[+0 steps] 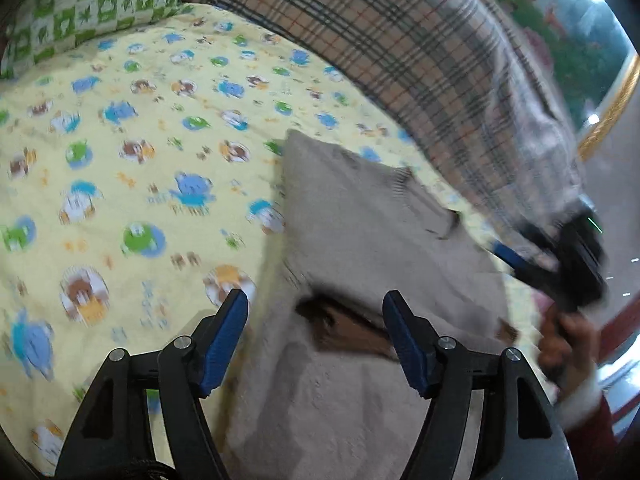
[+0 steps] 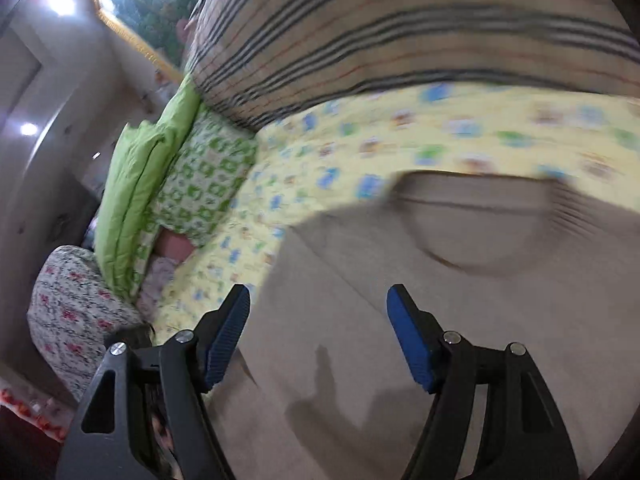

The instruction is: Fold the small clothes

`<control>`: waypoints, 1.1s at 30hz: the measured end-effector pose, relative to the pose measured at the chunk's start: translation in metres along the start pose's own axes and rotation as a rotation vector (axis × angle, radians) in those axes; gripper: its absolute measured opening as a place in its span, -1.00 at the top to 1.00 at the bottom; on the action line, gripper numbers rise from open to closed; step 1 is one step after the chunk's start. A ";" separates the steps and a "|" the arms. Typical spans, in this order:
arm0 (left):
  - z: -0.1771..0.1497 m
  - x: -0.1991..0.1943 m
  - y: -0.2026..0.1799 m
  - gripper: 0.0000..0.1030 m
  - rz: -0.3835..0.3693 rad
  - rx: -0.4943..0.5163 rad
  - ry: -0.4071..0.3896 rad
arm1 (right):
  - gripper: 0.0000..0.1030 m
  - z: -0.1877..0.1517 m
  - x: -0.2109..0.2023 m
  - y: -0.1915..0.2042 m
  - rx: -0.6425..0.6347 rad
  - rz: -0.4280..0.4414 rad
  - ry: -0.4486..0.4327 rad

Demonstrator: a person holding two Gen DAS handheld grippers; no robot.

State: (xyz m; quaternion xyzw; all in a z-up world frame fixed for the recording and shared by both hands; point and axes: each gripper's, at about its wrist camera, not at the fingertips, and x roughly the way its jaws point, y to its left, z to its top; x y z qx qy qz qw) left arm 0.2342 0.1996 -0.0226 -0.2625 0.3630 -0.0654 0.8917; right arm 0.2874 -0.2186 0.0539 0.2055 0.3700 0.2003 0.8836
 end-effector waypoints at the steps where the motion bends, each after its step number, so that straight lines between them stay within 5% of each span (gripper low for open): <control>1: 0.005 0.003 0.000 -0.37 0.006 0.000 -0.004 | -0.40 -0.012 -0.024 -0.008 0.006 -0.050 -0.033; 6: 0.031 0.038 0.005 -0.37 0.055 -0.003 0.054 | -0.40 -0.055 -0.113 -0.052 0.034 -0.365 -0.109; 11: 0.034 0.066 0.000 -0.31 0.164 0.054 0.071 | -0.36 -0.089 -0.114 -0.075 0.015 -0.505 -0.004; 14: 0.028 0.070 -0.008 -0.24 0.233 0.107 0.053 | 0.45 -0.105 -0.093 -0.075 -0.053 -0.553 0.071; 15: 0.028 0.071 -0.010 -0.19 0.249 0.120 0.048 | 0.89 -0.106 -0.090 -0.072 -0.082 -0.582 0.073; 21: 0.024 0.069 -0.014 -0.08 0.324 0.139 0.001 | 0.90 -0.085 -0.121 -0.059 -0.057 -0.547 -0.087; 25: 0.023 0.066 -0.018 -0.08 0.372 0.163 -0.010 | 0.90 -0.097 -0.090 -0.083 -0.023 -0.618 0.024; 27: 0.022 0.061 -0.019 -0.08 0.381 0.166 -0.010 | 0.81 -0.104 -0.089 -0.089 0.004 -0.616 0.003; 33: -0.009 0.015 -0.016 -0.06 0.321 0.142 0.030 | 0.62 -0.133 -0.137 -0.070 0.119 -0.510 -0.139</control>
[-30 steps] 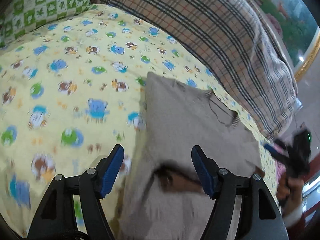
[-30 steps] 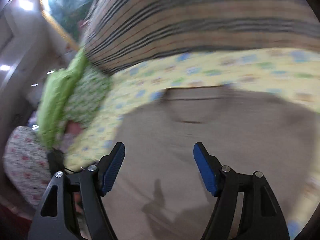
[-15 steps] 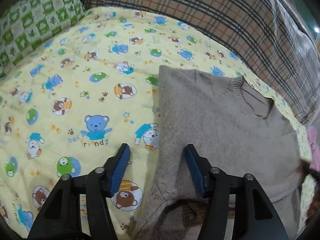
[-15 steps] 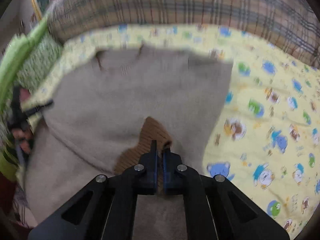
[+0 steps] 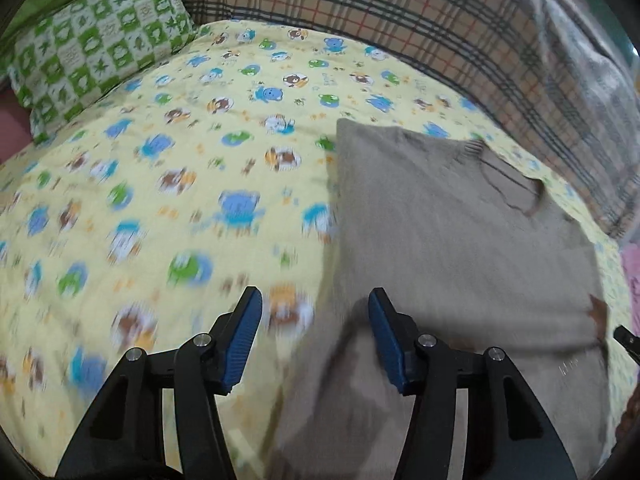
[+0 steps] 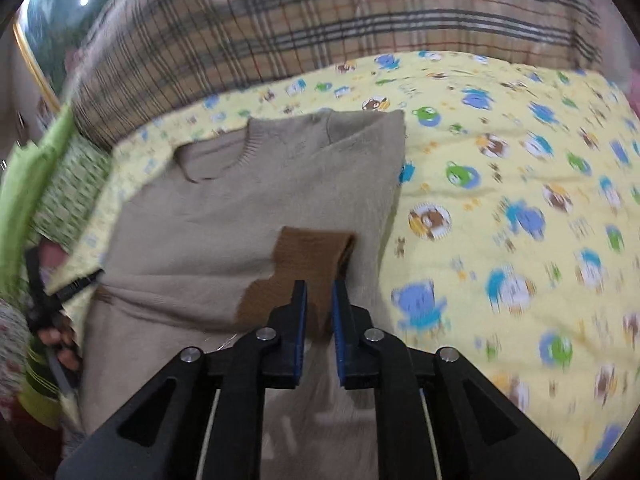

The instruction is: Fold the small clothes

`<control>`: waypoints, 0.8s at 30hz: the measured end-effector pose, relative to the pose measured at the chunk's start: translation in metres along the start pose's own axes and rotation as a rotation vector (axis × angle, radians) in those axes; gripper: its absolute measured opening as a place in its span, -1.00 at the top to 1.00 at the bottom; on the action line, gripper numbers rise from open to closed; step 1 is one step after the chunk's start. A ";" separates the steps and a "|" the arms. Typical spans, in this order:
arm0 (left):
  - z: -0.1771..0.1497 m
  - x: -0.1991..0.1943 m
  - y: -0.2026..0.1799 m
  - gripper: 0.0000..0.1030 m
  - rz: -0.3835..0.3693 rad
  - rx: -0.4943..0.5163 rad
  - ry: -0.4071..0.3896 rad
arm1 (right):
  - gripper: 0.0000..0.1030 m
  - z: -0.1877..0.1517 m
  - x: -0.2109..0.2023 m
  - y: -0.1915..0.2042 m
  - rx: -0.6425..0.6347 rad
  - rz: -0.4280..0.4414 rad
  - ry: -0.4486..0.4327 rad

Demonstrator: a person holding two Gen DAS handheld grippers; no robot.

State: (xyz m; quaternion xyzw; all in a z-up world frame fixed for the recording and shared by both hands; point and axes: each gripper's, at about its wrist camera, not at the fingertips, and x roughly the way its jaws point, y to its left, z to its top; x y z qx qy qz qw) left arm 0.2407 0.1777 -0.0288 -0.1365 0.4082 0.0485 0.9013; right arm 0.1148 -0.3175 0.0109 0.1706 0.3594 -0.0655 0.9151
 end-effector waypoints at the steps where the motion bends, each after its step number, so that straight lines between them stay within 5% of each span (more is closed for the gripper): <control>1: -0.013 -0.013 0.003 -0.06 -0.018 -0.002 0.009 | 0.52 -0.007 -0.008 0.001 0.008 0.012 -0.008; 9: -0.108 -0.077 0.011 -0.06 -0.120 0.020 0.091 | 0.36 -0.077 -0.057 0.012 0.045 0.126 -0.016; 24: -0.211 -0.146 0.048 -0.16 -0.238 0.003 0.118 | 0.02 -0.185 -0.127 0.006 -0.004 0.233 0.001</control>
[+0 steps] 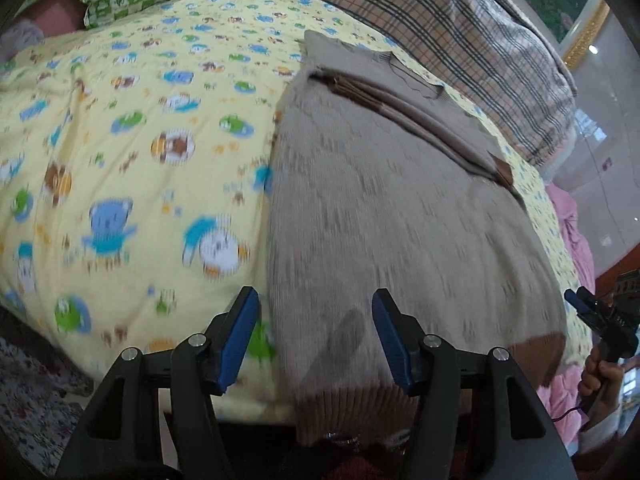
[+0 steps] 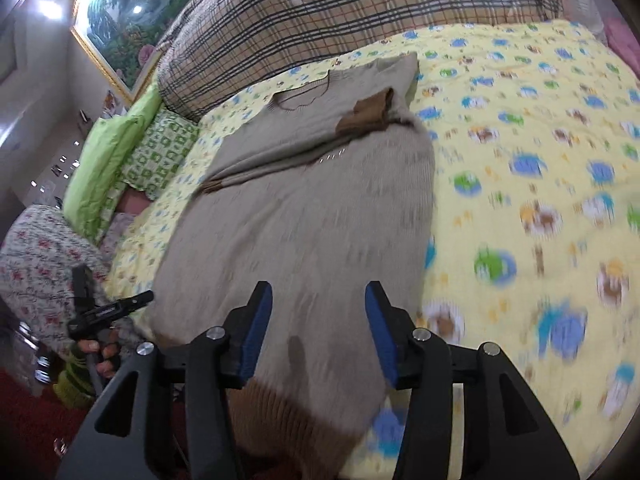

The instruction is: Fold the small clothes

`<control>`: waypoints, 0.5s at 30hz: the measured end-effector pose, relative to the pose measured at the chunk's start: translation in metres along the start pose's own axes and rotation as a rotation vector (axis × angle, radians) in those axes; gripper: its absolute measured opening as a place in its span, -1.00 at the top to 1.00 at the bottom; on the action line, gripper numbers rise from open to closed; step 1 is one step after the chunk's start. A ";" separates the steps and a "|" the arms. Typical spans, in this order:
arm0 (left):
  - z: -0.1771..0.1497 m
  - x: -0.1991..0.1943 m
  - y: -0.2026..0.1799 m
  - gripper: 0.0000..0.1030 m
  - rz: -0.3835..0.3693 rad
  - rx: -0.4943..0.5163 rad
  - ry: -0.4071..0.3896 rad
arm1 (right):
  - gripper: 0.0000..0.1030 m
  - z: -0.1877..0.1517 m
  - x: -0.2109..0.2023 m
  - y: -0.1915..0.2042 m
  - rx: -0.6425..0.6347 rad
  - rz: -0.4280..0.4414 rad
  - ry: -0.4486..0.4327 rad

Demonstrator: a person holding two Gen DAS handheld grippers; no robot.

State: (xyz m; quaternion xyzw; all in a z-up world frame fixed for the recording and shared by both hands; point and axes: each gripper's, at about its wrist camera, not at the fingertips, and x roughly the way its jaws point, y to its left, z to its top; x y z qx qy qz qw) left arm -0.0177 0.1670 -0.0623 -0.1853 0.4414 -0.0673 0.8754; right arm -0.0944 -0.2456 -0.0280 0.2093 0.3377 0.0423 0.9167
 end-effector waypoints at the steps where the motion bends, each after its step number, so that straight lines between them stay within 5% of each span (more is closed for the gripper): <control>1: -0.006 -0.002 0.001 -0.16 -0.006 0.002 0.007 | 0.00 -0.007 -0.005 -0.001 0.005 0.017 0.003; 6: -0.023 -0.004 0.003 -0.22 -0.033 0.015 0.040 | -0.10 -0.033 -0.026 -0.014 0.040 0.056 0.014; 10: -0.039 0.006 0.005 -0.22 -0.156 -0.027 0.111 | -0.10 -0.054 -0.027 -0.028 0.087 0.093 0.062; 13: -0.043 0.008 0.003 -0.19 -0.209 -0.044 0.087 | -0.15 -0.064 -0.019 -0.030 0.096 0.160 0.077; 14: -0.042 0.008 0.000 -0.12 -0.229 -0.038 0.080 | -0.17 -0.065 -0.017 -0.030 0.101 0.192 0.070; 15: -0.040 0.008 -0.001 0.22 -0.245 -0.033 0.077 | -0.17 -0.064 -0.013 -0.031 0.115 0.229 0.066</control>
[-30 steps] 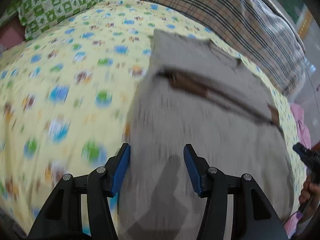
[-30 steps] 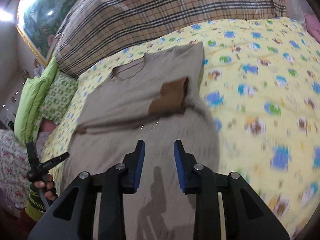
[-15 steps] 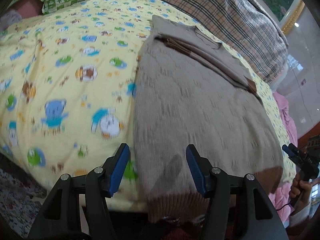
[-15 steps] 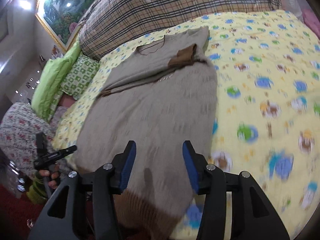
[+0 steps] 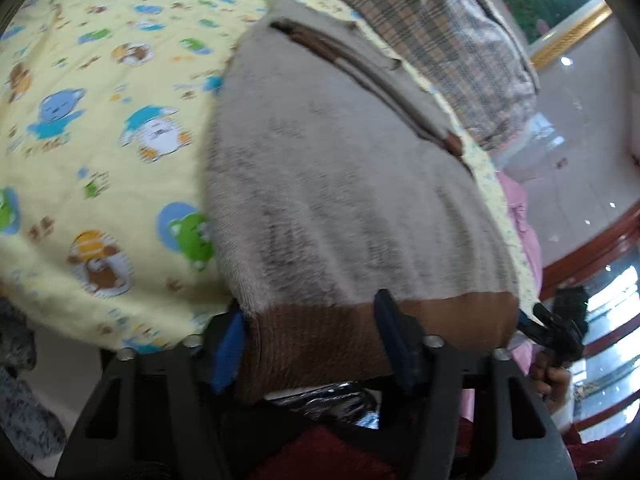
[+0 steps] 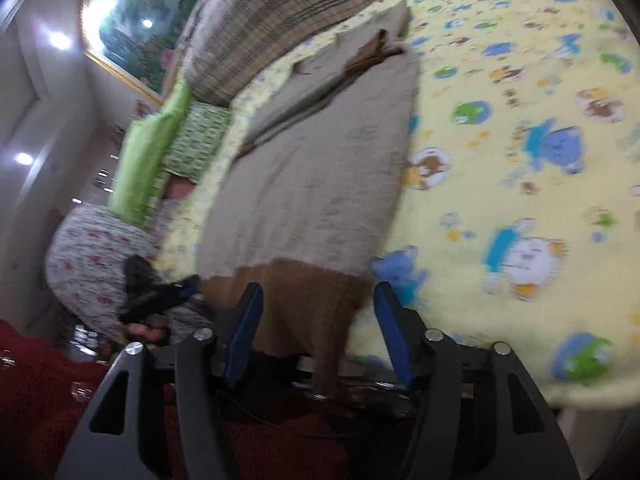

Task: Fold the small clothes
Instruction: 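Grasp the brown hem with both grippers and fold it up over the sweater body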

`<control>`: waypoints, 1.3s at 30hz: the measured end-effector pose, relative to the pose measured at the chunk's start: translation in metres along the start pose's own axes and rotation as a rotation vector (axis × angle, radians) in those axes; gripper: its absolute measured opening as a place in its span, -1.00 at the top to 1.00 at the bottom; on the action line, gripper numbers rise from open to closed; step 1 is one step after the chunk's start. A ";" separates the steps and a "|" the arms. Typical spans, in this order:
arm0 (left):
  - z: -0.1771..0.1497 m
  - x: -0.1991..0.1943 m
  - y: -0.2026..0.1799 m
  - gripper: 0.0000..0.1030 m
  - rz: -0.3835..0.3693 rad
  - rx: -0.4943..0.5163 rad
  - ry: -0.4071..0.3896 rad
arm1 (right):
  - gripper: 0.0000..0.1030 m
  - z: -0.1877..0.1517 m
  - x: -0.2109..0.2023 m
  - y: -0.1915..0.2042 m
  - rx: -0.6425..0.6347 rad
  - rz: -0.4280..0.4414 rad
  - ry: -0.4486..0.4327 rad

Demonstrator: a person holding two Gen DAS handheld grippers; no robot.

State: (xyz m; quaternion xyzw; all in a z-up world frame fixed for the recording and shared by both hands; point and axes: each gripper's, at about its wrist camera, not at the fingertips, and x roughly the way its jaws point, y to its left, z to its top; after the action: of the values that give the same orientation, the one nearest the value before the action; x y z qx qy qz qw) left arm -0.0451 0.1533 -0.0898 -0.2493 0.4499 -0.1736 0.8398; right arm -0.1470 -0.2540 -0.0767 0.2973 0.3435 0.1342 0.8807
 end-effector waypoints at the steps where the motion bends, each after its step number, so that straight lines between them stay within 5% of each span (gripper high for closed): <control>1: 0.001 0.000 -0.002 0.58 -0.018 0.011 -0.001 | -0.17 0.002 0.005 -0.001 0.013 0.035 0.001; 6: 0.006 -0.006 -0.002 0.62 -0.028 0.041 -0.009 | -0.17 0.008 0.015 0.003 -0.011 0.085 0.009; 10: -0.001 0.001 0.008 0.26 -0.037 0.002 0.049 | -0.15 -0.002 0.008 -0.002 -0.005 0.109 0.019; 15: -0.003 0.008 0.006 0.22 -0.070 0.017 0.087 | -0.11 -0.006 0.023 0.007 -0.021 0.142 0.017; 17: -0.002 0.008 0.007 0.62 -0.066 0.040 0.093 | 0.22 -0.005 0.033 0.011 -0.022 0.150 0.009; 18: -0.002 0.007 0.009 0.74 -0.069 0.045 0.092 | 0.66 -0.004 0.037 0.012 -0.022 0.139 0.014; 19: -0.002 0.004 0.009 0.80 -0.085 0.047 0.080 | 0.80 -0.004 0.041 0.012 -0.021 0.123 0.028; 29: 0.015 -0.030 -0.017 0.85 -0.240 0.070 -0.082 | 0.82 0.003 -0.002 0.003 0.025 0.240 -0.101; 39: 0.128 -0.040 -0.050 0.86 -0.341 0.107 -0.339 | 0.82 0.098 -0.001 0.033 -0.057 0.367 -0.303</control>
State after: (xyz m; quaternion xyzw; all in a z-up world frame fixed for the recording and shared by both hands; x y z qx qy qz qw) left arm 0.0375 0.1667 0.0264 -0.3025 0.2440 -0.2920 0.8739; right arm -0.0813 -0.2710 0.0018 0.3466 0.1439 0.2556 0.8910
